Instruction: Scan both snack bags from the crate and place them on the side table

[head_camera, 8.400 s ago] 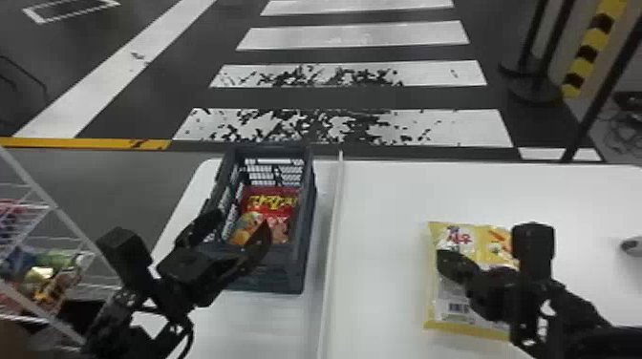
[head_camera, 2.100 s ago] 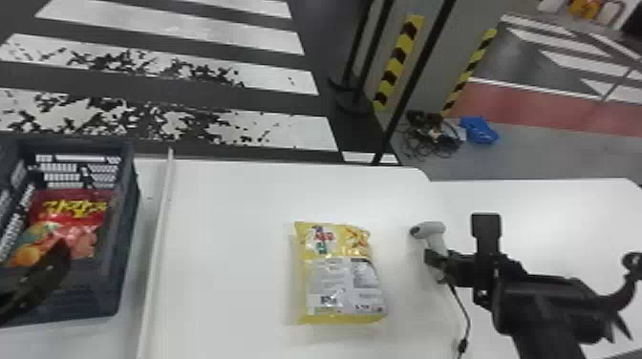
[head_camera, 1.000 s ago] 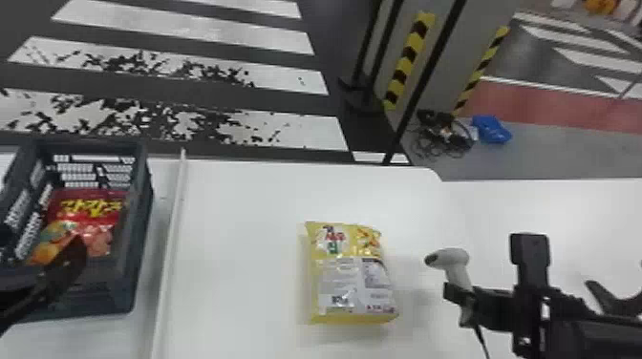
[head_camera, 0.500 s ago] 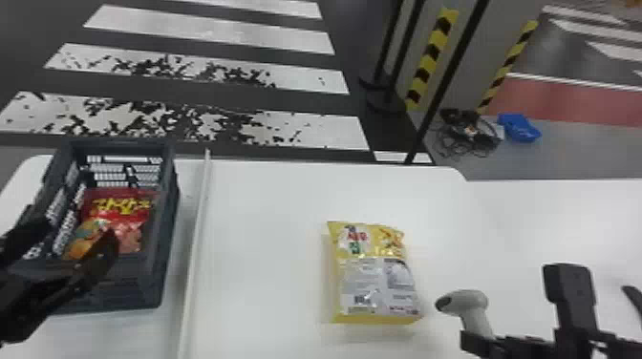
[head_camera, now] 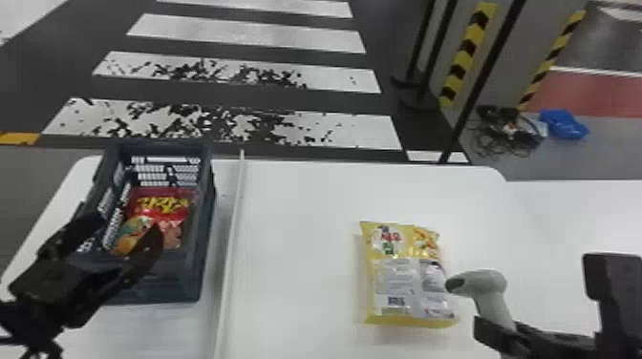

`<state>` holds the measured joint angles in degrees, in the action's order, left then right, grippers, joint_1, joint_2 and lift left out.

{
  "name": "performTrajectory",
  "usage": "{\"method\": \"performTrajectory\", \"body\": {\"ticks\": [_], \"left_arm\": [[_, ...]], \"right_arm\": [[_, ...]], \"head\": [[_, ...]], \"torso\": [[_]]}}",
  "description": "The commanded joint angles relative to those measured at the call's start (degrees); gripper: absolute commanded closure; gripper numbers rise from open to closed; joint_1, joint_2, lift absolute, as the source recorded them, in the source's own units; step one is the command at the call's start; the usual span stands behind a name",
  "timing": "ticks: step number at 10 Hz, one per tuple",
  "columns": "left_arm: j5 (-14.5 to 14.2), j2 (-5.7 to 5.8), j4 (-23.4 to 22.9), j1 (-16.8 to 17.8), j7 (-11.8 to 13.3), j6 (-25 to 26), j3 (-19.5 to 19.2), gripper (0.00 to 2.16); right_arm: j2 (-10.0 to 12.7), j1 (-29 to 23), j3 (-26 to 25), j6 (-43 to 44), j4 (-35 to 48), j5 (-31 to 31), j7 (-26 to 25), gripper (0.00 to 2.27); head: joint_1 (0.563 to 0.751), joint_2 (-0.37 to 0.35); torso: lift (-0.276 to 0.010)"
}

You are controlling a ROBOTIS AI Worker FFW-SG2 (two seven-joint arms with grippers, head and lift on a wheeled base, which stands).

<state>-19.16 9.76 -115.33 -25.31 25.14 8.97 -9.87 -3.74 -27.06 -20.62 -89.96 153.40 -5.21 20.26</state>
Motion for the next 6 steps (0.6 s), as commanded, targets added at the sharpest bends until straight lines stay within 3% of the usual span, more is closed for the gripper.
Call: {"method": "performTrajectory", "body": {"ticks": [1,6], "left_arm": [[0.0,0.00,0.0,0.0,0.0,-0.2,0.0,0.08],[0.0,0.00,0.4,0.0,0.0,-0.2,0.1,0.08]], "right_arm": [[1.0,0.0,2.8,-0.1,0.9,0.4,-0.1,2.26],[2.1,-0.8,13.7,-0.1,1.4,5.1,-2.0,2.26]], "head": [[0.695,-0.098],[0.695,0.002]], "torso": [[-0.095],[-0.095]]}}
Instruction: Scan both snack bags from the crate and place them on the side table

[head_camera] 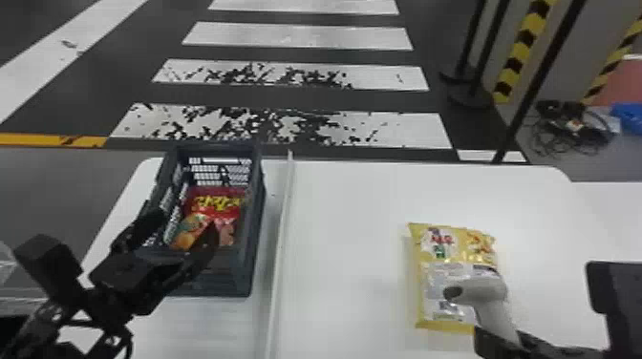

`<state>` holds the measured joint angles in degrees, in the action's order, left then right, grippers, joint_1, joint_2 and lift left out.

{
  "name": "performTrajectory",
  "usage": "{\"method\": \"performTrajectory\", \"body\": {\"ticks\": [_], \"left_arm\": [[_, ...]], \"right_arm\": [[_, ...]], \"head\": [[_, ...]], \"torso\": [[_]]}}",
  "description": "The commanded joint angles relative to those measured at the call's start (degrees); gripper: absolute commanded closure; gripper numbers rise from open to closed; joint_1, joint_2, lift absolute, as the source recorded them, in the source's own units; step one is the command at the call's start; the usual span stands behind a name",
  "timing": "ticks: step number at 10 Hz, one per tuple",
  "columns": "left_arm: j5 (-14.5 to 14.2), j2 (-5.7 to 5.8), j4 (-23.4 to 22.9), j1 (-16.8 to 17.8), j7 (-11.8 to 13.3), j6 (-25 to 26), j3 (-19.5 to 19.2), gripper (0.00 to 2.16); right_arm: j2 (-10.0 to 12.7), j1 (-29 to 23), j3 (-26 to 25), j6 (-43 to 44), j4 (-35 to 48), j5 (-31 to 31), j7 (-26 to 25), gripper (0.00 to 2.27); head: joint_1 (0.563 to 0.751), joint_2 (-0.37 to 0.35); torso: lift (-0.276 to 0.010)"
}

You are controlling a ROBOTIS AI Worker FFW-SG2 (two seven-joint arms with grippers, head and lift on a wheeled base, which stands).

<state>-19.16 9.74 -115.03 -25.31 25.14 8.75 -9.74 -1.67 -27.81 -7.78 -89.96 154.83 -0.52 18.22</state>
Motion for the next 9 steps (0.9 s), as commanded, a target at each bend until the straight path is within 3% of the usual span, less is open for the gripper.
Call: {"method": "performTrajectory", "body": {"ticks": [1,5,9], "left_arm": [[0.0,0.02,0.2,0.0,0.0,0.0,0.2,0.08],[0.0,0.10,0.2,0.0,0.0,0.0,0.2,0.08],[0.0,0.02,0.2,-0.2,0.0,0.0,0.2,0.08]], "right_arm": [[0.0,-0.1,2.2,-0.1,-0.3,1.6,-0.6,2.26],[-0.2,0.9,4.8,-0.1,-6.6,3.3,-2.1,2.26],[-0.2,2.0,7.0,-0.1,-7.3,5.1,-2.2,2.26]], "head": [[0.695,0.021],[0.695,0.030],[0.695,0.046]], "torso": [[-0.095],[-0.095],[-0.095]]}}
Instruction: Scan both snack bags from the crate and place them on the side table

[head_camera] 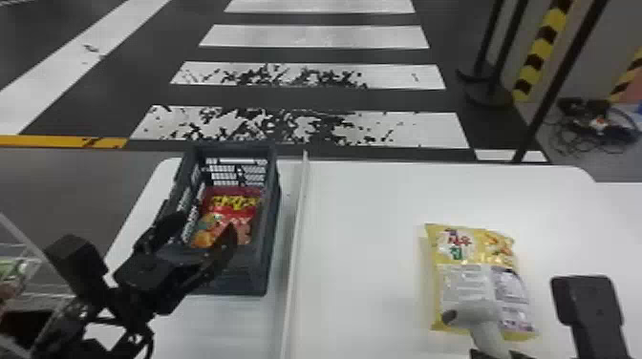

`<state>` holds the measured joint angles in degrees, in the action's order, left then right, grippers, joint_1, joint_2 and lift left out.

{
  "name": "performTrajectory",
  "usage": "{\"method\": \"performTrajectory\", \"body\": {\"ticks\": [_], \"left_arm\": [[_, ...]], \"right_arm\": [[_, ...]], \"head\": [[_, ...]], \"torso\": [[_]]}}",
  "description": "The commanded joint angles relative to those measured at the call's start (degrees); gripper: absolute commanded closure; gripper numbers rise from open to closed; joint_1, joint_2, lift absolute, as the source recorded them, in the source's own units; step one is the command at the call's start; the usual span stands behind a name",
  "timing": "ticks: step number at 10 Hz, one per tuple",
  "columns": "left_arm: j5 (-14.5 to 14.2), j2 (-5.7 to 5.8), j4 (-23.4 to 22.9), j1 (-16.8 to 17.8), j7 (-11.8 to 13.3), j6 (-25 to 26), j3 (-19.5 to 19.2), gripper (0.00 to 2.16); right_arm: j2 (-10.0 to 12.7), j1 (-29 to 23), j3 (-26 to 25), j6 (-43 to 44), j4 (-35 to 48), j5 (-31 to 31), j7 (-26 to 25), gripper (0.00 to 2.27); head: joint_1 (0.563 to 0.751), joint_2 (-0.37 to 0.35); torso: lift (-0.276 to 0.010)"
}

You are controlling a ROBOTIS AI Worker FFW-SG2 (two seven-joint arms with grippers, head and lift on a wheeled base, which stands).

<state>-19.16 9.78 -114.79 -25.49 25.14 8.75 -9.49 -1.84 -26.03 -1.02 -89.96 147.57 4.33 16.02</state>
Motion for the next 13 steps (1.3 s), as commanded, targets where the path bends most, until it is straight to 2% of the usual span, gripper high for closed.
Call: {"method": "performTrajectory", "body": {"ticks": [1,5,13], "left_arm": [[0.0,-0.02,-0.1,-0.1,0.0,0.0,0.0,0.08],[0.1,-0.02,0.0,-0.4,0.0,0.0,-0.2,0.08],[0.1,-0.02,-0.1,-0.4,0.0,0.0,-0.2,0.08]], "right_arm": [[0.0,0.5,0.3,-0.1,-0.1,0.3,-0.1,2.26],[-0.3,2.0,0.7,-0.1,-3.1,0.9,-0.3,2.26],[-0.4,3.6,0.0,-0.1,-3.3,1.5,-0.4,2.26]], "head": [[0.695,0.049],[0.695,0.046],[0.695,0.040]], "torso": [[-0.095],[-0.095],[-0.095]]}}
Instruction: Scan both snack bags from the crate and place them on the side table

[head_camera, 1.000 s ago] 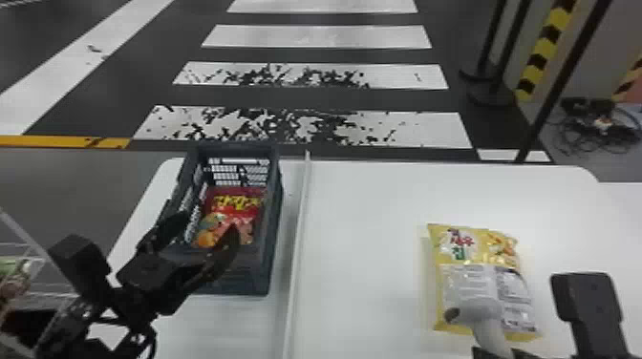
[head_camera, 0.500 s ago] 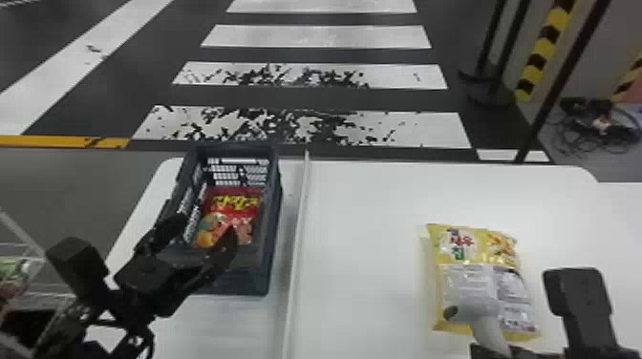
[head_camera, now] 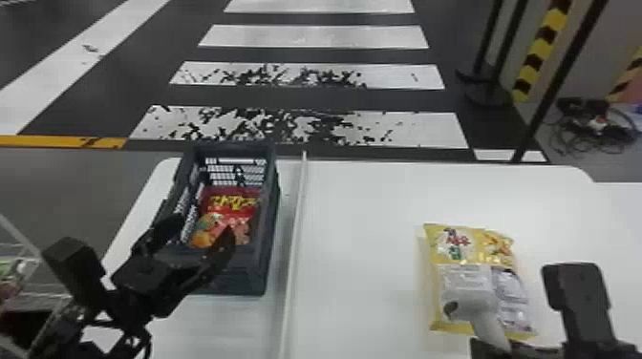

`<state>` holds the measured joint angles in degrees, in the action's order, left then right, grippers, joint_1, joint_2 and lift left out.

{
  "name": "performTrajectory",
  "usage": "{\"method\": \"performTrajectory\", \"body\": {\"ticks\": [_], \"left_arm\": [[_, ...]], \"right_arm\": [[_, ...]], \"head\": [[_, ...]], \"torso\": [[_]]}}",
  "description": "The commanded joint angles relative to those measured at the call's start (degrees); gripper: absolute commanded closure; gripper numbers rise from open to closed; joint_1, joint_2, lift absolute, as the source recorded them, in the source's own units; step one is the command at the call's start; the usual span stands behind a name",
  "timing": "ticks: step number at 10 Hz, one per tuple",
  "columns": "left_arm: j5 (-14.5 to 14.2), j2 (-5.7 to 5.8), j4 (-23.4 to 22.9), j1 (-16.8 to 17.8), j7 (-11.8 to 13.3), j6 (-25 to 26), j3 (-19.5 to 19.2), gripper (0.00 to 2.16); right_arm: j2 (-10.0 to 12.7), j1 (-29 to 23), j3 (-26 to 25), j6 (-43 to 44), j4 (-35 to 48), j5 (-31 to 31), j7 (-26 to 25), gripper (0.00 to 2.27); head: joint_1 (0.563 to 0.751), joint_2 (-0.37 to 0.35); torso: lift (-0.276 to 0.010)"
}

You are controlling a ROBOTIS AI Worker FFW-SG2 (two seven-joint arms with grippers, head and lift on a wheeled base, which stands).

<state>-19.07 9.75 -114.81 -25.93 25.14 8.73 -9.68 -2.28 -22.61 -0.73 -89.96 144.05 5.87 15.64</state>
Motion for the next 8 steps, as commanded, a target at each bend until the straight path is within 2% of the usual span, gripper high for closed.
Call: {"method": "performTrajectory", "body": {"ticks": [1,3,5,8], "left_arm": [[0.0,0.01,-0.1,0.0,0.0,0.0,0.0,0.08],[0.0,0.01,-0.2,0.0,0.0,0.0,0.1,0.08],[0.2,0.01,-0.3,-0.2,0.0,0.0,0.2,0.08],[0.5,-0.26,-0.5,-0.5,0.0,0.0,0.2,0.08]], "right_arm": [[0.0,0.3,-1.8,-0.1,0.4,-0.2,0.0,2.26],[-0.2,1.2,-6.3,0.5,0.4,-2.4,-1.1,2.26],[-0.1,2.9,-12.6,4.4,-0.5,-7.9,-1.8,2.26],[-0.4,4.7,-17.6,11.8,-4.7,-10.6,-2.9,2.26]], "head": [[0.695,0.039],[0.695,0.011],[0.695,-0.040],[0.695,-0.090]], "torso": [[-0.095],[-0.095],[-0.095],[-0.095]]}}
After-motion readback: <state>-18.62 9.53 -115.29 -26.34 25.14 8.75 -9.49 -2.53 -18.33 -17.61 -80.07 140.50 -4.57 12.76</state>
